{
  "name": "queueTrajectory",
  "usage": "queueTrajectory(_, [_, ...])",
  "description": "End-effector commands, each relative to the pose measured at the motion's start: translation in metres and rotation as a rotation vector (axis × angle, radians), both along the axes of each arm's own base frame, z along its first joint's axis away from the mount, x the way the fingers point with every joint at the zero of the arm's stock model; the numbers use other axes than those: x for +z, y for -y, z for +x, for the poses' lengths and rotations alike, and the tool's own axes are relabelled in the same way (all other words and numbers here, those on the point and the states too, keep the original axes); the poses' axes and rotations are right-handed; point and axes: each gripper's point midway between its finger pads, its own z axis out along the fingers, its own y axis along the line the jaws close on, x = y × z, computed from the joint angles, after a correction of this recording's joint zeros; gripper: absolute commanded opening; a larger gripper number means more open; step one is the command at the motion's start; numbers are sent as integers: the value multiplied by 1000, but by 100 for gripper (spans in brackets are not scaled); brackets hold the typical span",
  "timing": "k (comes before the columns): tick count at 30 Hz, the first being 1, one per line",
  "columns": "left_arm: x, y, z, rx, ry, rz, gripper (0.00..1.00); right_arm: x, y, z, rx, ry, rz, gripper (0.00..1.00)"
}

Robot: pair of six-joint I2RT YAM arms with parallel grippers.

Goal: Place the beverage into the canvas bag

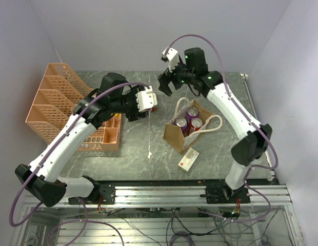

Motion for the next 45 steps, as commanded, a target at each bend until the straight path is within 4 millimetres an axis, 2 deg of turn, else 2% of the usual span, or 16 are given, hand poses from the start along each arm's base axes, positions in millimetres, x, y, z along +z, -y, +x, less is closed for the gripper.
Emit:
queueTrajectory(1, [10,-15,0,40,18,-37,79,-8,-13,32,-100,-24,34,99])
queueTrajectory(2, [8,-17,-2,32,16,-33,80,-12,-18,36,-99,-35,37,99])
queueTrajectory(6, [4,-24,-7,15,7,-26,87,-52,-36,48,-84,-114,-2,100])
queueTrajectory(8, [2,-26,-9,4,2,-26,87,-77,-43,56,-88,-154,-25,100])
queueTrajectory(13, [-3,-25,-12,-18,-8,-33,87,-119,-52,67,-92,-217,-60,100])
queueTrajectory(24, [-11,-23,-13,-44,-13,-19,86,-184,-65,69,-66,-332,-101,100])
queueTrajectory(27, [-12,-23,-13,-45,-14,-19,86,-192,-70,71,-62,-347,-96,99])
queueTrajectory(32, [-17,-23,-12,-46,-21,-13,86,-202,-77,72,-51,-371,-92,91])
queueTrajectory(37, [-19,-21,-13,-53,-25,-16,86,-206,-80,74,-45,-371,-95,82])
queueTrajectory(41, [-18,-21,-13,-55,-27,-19,86,-208,-79,74,-43,-365,-105,79])
queueTrajectory(45, [-18,-20,-14,-57,-32,-25,85,-209,-79,77,-47,-354,-109,70])
